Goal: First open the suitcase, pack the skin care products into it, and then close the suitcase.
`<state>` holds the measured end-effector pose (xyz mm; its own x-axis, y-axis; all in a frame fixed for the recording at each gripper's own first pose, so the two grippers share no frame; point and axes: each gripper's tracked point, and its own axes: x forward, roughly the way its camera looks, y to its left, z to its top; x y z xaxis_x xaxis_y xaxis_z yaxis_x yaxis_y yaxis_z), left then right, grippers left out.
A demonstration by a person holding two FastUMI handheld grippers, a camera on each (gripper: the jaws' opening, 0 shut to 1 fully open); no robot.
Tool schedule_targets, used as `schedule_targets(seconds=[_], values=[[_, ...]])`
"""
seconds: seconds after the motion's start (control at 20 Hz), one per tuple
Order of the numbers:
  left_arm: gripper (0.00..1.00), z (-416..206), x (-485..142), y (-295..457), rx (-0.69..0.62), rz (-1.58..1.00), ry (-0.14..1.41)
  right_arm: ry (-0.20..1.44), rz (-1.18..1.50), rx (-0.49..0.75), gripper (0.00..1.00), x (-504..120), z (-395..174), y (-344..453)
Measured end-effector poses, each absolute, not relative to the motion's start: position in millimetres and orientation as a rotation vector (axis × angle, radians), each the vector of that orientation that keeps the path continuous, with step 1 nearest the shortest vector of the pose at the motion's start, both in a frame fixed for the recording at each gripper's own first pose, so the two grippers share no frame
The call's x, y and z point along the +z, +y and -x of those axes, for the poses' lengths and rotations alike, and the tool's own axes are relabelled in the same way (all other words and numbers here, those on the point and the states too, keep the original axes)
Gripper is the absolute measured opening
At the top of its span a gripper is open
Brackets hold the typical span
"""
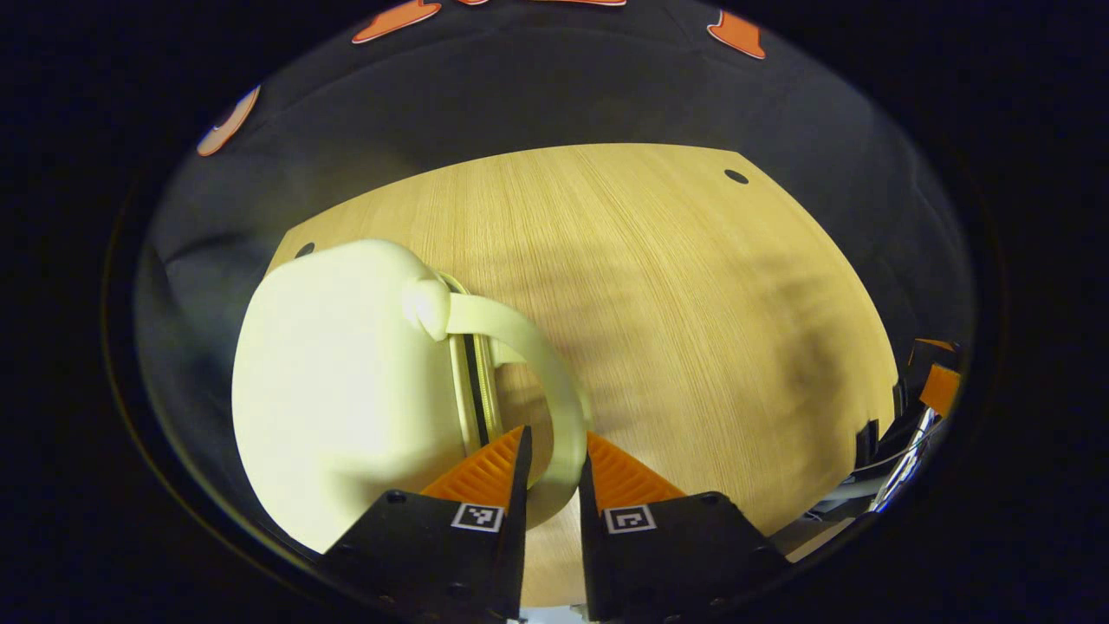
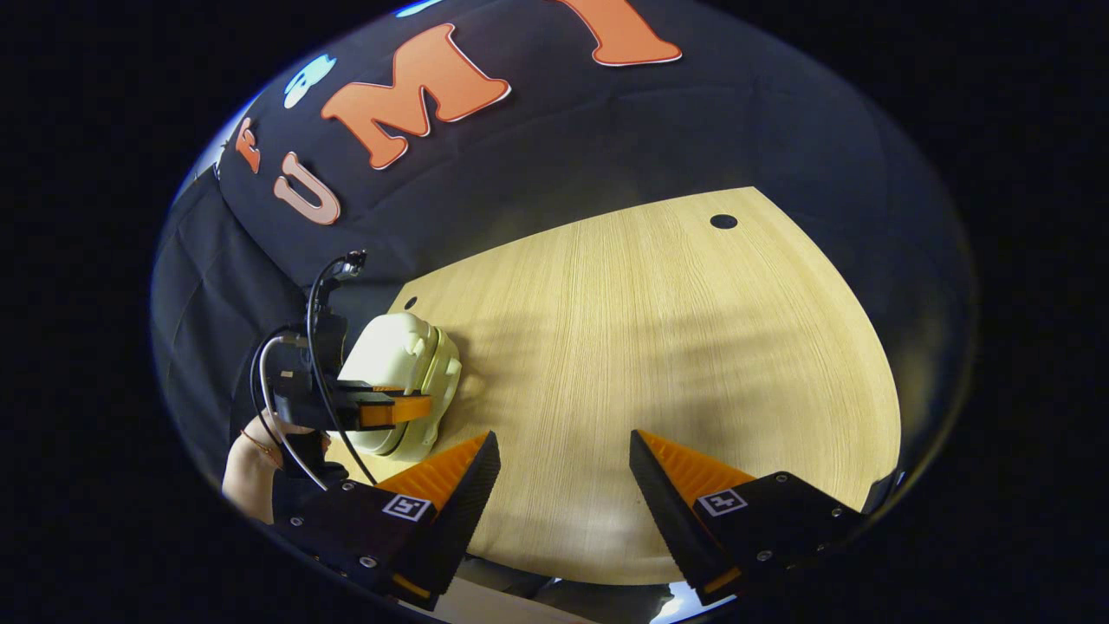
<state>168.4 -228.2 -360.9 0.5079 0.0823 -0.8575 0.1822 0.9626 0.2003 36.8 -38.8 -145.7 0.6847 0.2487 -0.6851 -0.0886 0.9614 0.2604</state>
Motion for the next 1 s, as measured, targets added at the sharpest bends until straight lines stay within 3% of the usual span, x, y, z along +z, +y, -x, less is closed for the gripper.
schedule_targets(seconds=[0.05, 0.2, 0.35, 0.65, 0.8, 1.0], values=[[0.38, -168, -363, -229, -0.043, -0.243, 1.039, 0.796, -0.209, 0.192, 0.96, -145, -38, -39], [0.46, -168, -353, -243, -0.072, -0.162, 0.972, 0.782, -0.181, 0.188, 0.96, -142, -42, -46], [0.98, -176, -320, -253, -0.07, -0.184, 0.851, 0.758, -0.136, 0.158, 0.96, -139, -51, -55], [0.96, -201, -207, -265, -0.076, -0.12, 0.474, 0.554, -0.071, 0.115, 0.96, -88, -81, -51], [0.98, -200, -175, -273, -0.116, -0.087, 0.261, 0.337, -0.132, 0.17, 0.96, -34, -95, -25], [0.98, -200, -147, -269, -0.094, -0.09, 0.086, 0.103, -0.064, 0.136, 0.95, 18, -93, -27]])
